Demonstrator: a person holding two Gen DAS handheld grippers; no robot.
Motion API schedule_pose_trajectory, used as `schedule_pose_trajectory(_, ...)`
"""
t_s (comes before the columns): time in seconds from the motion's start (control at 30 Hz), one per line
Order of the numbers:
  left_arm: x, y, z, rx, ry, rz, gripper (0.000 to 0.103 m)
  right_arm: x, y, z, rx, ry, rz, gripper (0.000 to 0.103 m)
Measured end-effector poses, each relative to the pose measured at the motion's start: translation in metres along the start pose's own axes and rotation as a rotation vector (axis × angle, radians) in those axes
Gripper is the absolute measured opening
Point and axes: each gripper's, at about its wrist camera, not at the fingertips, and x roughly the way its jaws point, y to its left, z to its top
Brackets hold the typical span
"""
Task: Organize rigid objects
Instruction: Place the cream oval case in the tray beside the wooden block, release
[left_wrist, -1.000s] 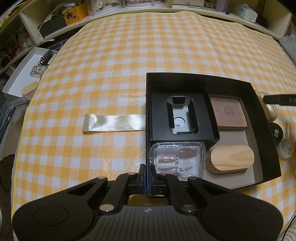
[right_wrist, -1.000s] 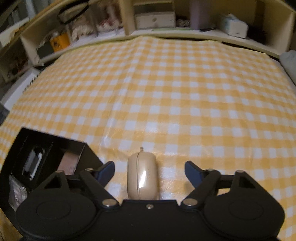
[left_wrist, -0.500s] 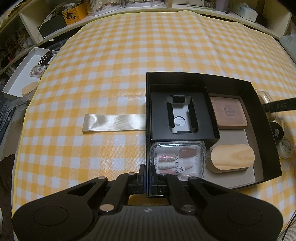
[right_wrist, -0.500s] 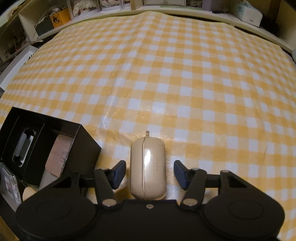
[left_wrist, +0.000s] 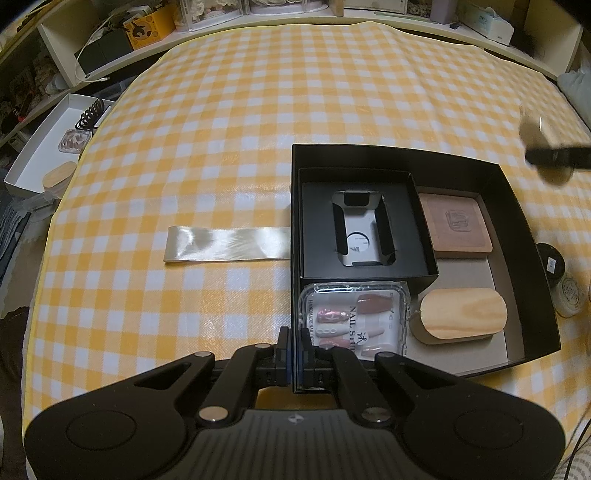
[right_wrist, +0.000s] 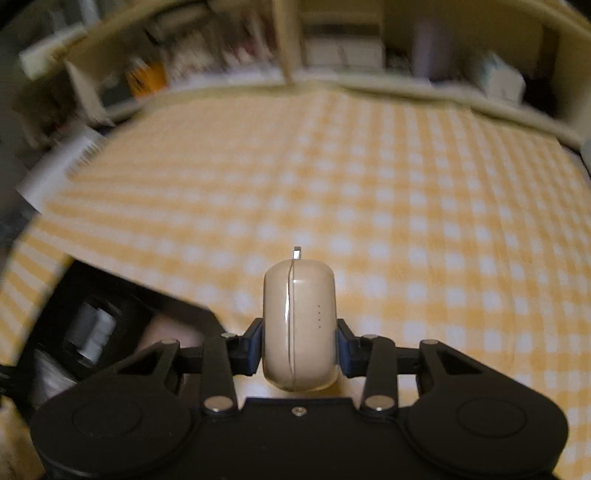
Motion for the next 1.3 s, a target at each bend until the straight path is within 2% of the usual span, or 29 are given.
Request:
schedule_pose_trajectory(0.1,0.0,0.0,0.0,0.0,0.0,0.0,0.003,-0.016,0.026,0.004,-0.127,-0.058,0.08,0.04)
schedule_pose_trajectory(0.2,0.001,0.0,0.0,0.001,0.0,0.0,0.003,-0.019,0.061,-0.005,-0.303,-0.047,0.132,0.04)
schedule_pose_trajectory(0.3,0.002,0.0,-0.001,0.0,-0.001,-0.001,0.003,-0.004,0.092,-0.022,-0.505,0.002,0.123,0.04)
schedule_pose_trajectory(0.4,0.002,0.0,-0.001,0.0,-0.001,-0.002,0.003,0.011,0.11,-0.04,-0.65,0.071,0.116,0.04)
schedule_pose_trajectory(0.5,0.001,0.002,-0.001,-0.002,-0.004,-0.005,0.003,0.019,0.121,-0.055,-0.752,0.119,0.118,0.04)
schedule_pose_trajectory(0.6,0.001,0.003,-0.001,-0.001,-0.004,-0.004,0.003,0.022,0.126,-0.062,-0.812,0.131,0.105,0.04)
schedule_pose_trajectory(0.67,0.001,0.003,-0.001,-0.001,-0.004,-0.004,0.003,0.026,0.125,-0.065,-0.826,0.143,0.112,0.04)
schedule_pose_trajectory(0.83,0.001,0.004,0.0,-0.001,-0.005,-0.004,0.003,0.023,0.118,-0.063,-0.786,0.186,0.19,0.041)
schedule_pose_trajectory(0.87,0.0,0.004,0.0,-0.002,-0.005,-0.006,0.003,0.022,0.116,-0.061,-0.77,0.187,0.194,0.043)
schedule_pose_trajectory(0.93,0.0,0.004,0.0,0.0,-0.005,-0.004,0.004,0.015,0.114,-0.056,-0.726,0.17,0.203,0.056)
schedule_pose_trajectory(1.0,0.001,0.004,0.001,0.0,-0.005,-0.004,0.004,0.009,0.109,-0.047,-0.666,0.158,0.237,0.056)
schedule_pose_trajectory(1.07,0.001,0.004,0.0,-0.001,-0.004,-0.005,0.004,0.004,0.104,-0.039,-0.619,0.144,0.246,0.053)
schedule_pose_trajectory(1.13,0.001,0.004,0.0,-0.001,-0.004,-0.004,0.004,0.002,0.1,-0.032,-0.564,0.135,0.237,0.045)
schedule_pose_trajectory(1.3,0.001,0.004,0.0,-0.002,-0.004,-0.005,0.004,0.006,0.094,-0.024,-0.429,0.165,0.24,0.033)
